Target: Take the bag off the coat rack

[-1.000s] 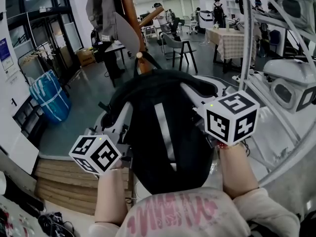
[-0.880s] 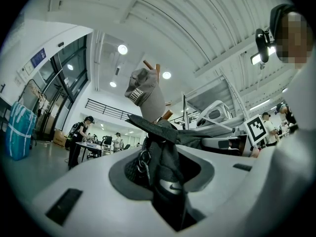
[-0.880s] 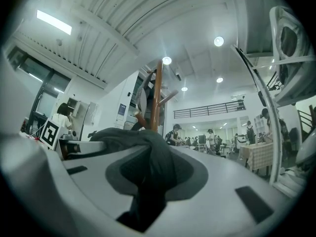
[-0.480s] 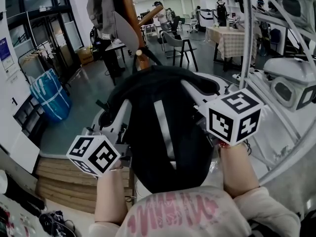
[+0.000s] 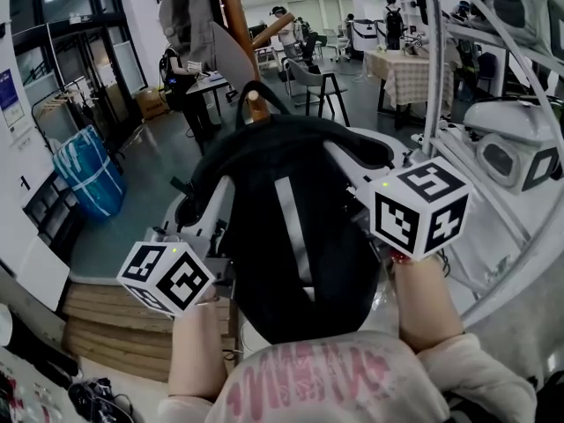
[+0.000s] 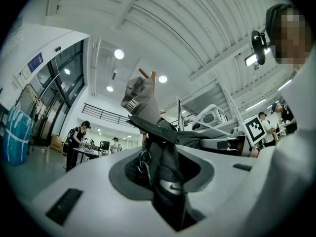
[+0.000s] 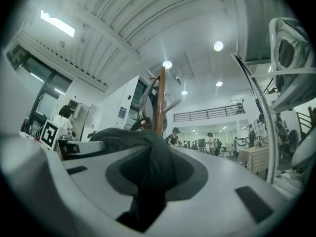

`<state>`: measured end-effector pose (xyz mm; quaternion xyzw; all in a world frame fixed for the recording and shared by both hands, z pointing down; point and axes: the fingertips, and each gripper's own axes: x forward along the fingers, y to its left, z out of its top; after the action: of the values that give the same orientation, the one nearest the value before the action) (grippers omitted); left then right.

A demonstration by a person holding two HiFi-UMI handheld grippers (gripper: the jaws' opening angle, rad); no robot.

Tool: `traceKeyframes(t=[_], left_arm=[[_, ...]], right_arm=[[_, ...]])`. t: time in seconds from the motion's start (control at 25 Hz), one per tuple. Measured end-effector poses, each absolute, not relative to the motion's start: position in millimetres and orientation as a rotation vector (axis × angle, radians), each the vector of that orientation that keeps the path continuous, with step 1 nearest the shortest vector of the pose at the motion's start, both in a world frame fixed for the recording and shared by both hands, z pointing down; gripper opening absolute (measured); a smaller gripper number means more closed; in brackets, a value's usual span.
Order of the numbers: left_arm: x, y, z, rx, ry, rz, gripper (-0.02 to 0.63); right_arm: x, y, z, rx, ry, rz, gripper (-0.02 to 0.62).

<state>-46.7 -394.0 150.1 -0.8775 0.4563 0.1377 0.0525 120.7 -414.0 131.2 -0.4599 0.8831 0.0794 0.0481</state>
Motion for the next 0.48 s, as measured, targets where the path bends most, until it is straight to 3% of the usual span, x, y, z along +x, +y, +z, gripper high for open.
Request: traceKeyframes(t=[0.48], left_arm=[[-49, -368, 138, -2.621, 1.368, 0.430, 0.106]], right_arm=[[118, -388, 121, -1.376, 2.679, 0.259, 0.095]])
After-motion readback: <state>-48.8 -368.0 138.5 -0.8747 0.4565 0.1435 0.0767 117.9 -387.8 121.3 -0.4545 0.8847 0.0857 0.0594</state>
